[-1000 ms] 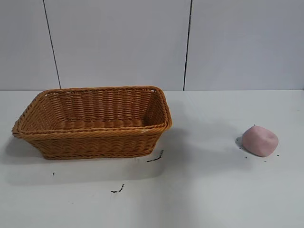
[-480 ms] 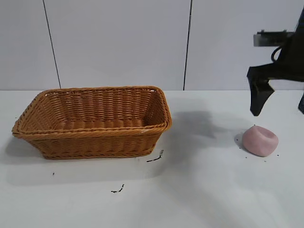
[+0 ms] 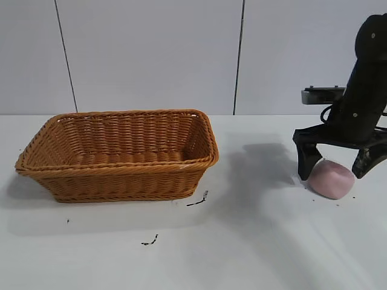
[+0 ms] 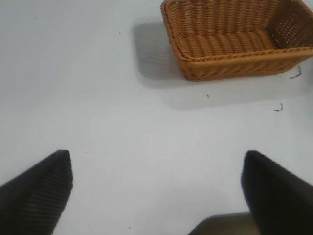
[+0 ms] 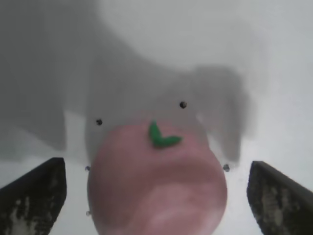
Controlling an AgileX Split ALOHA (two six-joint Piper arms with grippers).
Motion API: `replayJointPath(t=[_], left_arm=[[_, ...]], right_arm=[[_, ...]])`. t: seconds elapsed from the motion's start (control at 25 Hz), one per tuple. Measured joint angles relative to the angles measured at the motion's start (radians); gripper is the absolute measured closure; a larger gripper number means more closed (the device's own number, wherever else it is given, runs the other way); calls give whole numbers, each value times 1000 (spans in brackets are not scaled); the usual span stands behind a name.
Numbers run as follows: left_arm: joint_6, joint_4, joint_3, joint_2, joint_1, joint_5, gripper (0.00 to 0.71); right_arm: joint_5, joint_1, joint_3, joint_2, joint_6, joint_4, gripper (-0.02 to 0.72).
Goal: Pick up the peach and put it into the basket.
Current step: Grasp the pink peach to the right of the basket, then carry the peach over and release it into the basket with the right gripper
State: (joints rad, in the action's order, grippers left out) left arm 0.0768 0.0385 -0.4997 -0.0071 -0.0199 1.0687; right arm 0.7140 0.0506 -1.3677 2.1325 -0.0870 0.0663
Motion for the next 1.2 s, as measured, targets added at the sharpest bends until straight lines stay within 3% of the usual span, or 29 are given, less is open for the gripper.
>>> replayJointPath(t=[0.04, 0.16, 0.2, 0.28, 0.52, 0.88, 1.2], left_arm=[[0, 0, 0, 0, 0, 0, 18], [0, 0, 0, 0, 0, 0, 18], [0, 0, 0, 0, 0, 0, 18], [0, 0, 0, 0, 0, 0, 18], [0, 0, 0, 0, 0, 0, 18], [0, 0, 0, 0, 0, 0, 18], [0, 0, 0, 0, 0, 0, 18]], right_arm=[[2, 0, 0, 0, 0, 0, 175], [9, 0, -1, 0, 0, 0, 496], [10, 0, -1, -3, 0, 1, 572], [13, 0, -4, -19, 0, 1, 639], [42, 0, -38, -143, 0, -2, 675], [273, 21, -368, -200, -1, -8, 678], [310, 231, -596, -89, -1, -8, 678]])
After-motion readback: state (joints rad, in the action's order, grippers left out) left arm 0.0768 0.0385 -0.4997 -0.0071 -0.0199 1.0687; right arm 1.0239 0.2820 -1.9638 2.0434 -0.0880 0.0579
